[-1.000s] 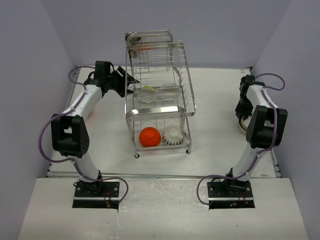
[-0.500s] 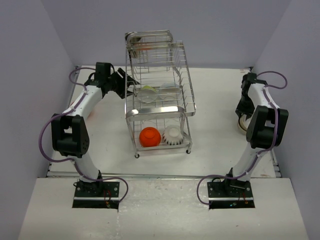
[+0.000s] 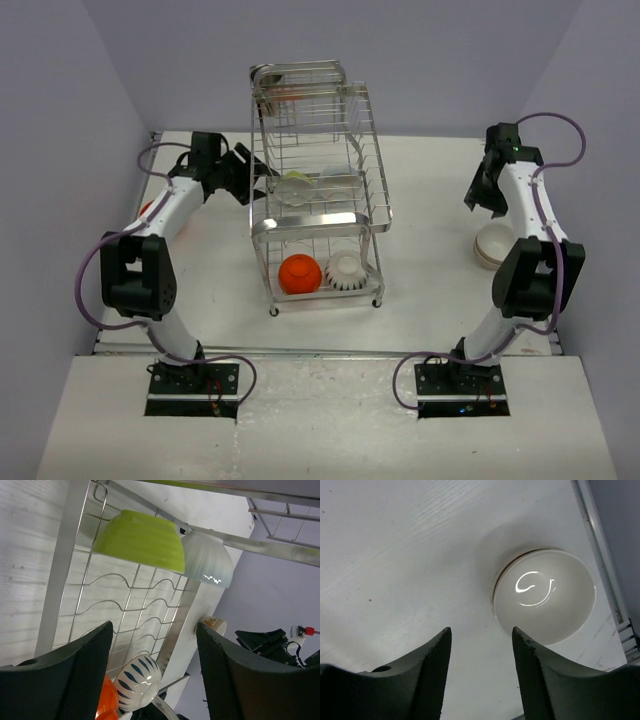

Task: Unload the bowls from the dish rack

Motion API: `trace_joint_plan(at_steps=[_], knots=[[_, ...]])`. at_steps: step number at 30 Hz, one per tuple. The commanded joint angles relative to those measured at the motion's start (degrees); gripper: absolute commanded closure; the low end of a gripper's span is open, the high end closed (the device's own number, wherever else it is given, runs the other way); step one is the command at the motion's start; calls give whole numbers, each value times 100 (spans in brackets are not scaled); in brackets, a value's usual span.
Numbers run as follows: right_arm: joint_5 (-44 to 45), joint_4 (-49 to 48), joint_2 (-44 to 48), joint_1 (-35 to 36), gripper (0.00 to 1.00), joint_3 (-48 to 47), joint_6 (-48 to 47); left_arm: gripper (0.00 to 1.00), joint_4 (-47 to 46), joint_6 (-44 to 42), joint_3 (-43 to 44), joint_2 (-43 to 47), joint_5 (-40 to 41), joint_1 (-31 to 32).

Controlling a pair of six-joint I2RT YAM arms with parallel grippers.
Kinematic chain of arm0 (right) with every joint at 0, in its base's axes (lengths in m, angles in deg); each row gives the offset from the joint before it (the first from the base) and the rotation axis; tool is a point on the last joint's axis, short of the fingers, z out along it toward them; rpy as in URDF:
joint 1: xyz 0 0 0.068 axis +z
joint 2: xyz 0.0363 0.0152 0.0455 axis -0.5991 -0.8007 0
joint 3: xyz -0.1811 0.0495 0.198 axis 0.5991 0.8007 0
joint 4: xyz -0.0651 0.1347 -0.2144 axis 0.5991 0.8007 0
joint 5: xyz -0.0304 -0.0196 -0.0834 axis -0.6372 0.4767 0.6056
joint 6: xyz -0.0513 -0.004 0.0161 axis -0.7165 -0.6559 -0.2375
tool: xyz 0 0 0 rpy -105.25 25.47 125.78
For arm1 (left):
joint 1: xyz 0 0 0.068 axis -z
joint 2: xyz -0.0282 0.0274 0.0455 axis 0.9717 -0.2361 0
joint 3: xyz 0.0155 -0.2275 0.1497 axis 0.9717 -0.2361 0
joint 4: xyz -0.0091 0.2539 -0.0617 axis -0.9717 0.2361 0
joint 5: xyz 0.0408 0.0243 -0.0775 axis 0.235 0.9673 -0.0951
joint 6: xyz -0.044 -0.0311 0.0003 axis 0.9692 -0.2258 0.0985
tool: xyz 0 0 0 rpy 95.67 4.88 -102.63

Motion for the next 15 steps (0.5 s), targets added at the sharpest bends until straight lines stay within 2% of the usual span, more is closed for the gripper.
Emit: trace_joint_plan(at_steps=[1, 2, 6, 7, 9, 10, 11, 13, 14, 15], knots=[[-334, 28, 321, 209, 47, -32, 106, 31, -173, 267, -170, 396, 34, 7], [-466, -7, 487, 245, 43, -32, 132, 31, -252, 373, -231, 431, 34, 24], [-1668, -157, 804, 263, 42, -339, 456, 31, -892, 1075, -888, 572, -106, 139], [-2376, -209, 849, 263, 42, -410, 536, 32, -1277, 1529, -1065, 677, -133, 165], [-3074, -454, 1076, 263, 42, -446, 887, 35, -1735, 2041, -1469, 818, -107, 270], [-3834, -882, 1304, 263, 42, -332, 1228, 37, -2190, 2540, -1854, 975, 33, 349], [-4216, -886, 1306, 263, 42, -218, 1449, 37, -2517, 2780, -2032, 1055, 112, 393], [-4963, -1867, 1681, 263, 42, 342, 2045, 37, -2931, 3332, -2392, 1222, 323, 516], [-5654, -2288, 1806, 263, 42, 572, 2805, 37, -3055, 3484, -2481, 1266, 602, 551], [-5913, -3346, 1920, 263, 43, 870, 3248, 37, -3178, 3607, -2569, 1301, 736, 595]])
